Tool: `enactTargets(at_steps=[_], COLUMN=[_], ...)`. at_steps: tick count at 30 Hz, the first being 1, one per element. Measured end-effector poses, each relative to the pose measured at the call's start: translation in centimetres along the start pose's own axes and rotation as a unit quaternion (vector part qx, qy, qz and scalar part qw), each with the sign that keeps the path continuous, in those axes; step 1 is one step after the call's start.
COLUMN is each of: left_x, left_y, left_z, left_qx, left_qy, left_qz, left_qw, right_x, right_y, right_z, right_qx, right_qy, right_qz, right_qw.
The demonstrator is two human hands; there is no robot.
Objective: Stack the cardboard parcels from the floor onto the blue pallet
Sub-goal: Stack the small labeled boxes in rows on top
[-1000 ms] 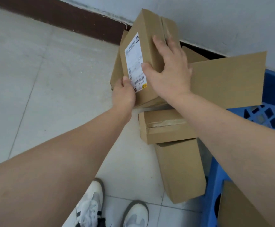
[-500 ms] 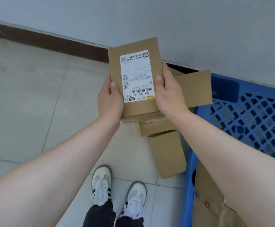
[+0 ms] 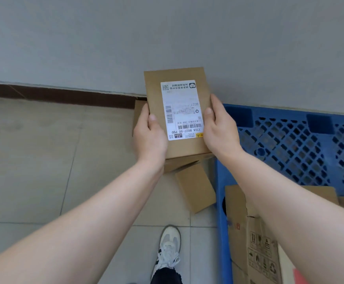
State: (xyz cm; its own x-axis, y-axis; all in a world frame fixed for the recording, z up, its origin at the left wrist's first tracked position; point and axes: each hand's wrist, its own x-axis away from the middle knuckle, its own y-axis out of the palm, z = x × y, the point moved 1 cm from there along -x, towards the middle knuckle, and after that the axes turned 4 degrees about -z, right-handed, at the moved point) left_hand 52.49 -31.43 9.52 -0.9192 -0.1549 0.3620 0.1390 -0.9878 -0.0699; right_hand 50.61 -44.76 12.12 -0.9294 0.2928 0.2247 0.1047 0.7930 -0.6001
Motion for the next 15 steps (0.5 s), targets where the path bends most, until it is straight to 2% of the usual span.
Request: enactTargets(at_steps=[9,15], left_x=[10.2,18.0], left_y=[1.3,4.5], left_z=[1.2,1.8], left_qx=[0.016,0.035], left_qy=[0.012,-0.003], left_qz=[-0.063,-0.101], left_qw=[0.998,0.994], right_x=[10.0,15.9], right_y=[-7.0,-12.3], right_z=[0.3,3.5], right_qx=[-0.01,-0.007], right_qy=[0.011,0.034], right_qz=[0.079,0.134], right_qw=[0.997,0.99])
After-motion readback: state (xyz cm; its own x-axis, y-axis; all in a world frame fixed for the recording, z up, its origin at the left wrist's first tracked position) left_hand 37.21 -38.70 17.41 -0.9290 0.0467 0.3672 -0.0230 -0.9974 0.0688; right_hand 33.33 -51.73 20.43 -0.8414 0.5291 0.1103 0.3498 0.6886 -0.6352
